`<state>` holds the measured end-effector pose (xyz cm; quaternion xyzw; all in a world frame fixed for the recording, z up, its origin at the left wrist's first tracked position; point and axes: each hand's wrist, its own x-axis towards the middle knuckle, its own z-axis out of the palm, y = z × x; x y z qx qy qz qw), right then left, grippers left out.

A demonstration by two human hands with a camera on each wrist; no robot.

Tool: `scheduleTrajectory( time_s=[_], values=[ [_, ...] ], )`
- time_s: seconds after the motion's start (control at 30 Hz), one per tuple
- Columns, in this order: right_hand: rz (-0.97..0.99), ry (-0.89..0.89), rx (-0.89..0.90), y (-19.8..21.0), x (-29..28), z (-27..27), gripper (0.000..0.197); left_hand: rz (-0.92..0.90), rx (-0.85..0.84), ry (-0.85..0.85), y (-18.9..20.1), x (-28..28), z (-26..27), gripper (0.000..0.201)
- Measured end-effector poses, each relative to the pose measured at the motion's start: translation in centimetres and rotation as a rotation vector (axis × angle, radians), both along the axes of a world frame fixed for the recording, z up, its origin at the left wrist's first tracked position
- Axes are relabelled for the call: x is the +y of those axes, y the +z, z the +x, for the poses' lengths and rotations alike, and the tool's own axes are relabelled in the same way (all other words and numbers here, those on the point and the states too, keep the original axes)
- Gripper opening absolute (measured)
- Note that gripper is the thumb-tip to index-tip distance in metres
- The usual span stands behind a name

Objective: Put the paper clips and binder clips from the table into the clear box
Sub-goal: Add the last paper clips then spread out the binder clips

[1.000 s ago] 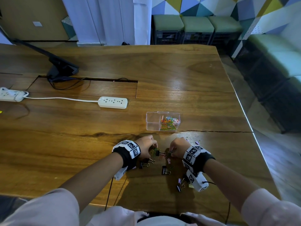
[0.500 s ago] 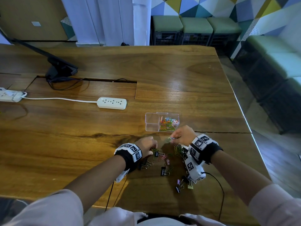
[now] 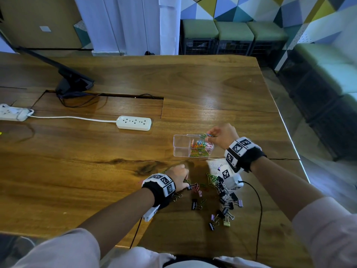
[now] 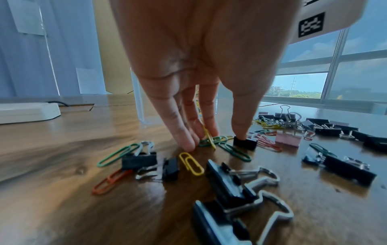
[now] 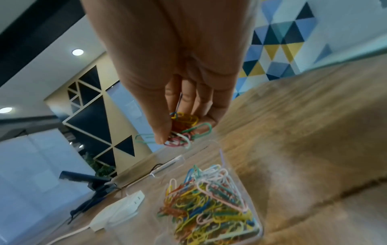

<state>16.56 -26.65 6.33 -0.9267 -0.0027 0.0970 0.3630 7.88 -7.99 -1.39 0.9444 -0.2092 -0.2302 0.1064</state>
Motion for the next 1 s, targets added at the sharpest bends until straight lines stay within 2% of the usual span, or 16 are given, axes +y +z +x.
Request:
scheduleTrajectory(
  time_s=[0.3, 0.47, 0.57, 0.73, 0.87, 1.0],
  values=[
    [-0.395, 0.233, -0.028, -1.1, 2.2, 0.8, 0.016, 0.021, 0.037, -0.072, 0.4, 0.5, 0.1, 0.04],
    [-0.574, 0.346, -0.003, -1.4, 2.7, 0.4, 0.026, -0.027, 0.021, -0.021, -0.3, 0.3, -0.2, 0.029],
    [-0.536, 0.381, 0.018, -1.4, 2.6, 0.4, 0.032, -0.041, 0.015, -0.001, -0.6, 0.2, -0.2, 0.025],
    [-0.335, 0.405, 0.012, -1.2, 1.4, 0.1, 0.031, -0.015, 0.044, 0.007, -0.7, 0.0, 0.3, 0.023],
    [-0.362, 0.336, -0.078, -1.5, 1.0, 0.1, 0.027, -0.019, 0.077, 0.034, -0.9, -0.1, 0.4, 0.021],
    [-0.41, 0.445, -0.069, -2.1, 1.3, -0.7, 0.03, -0.025, 0.071, 0.057, -0.9, -0.1, 0.3, 0.019]
  ],
)
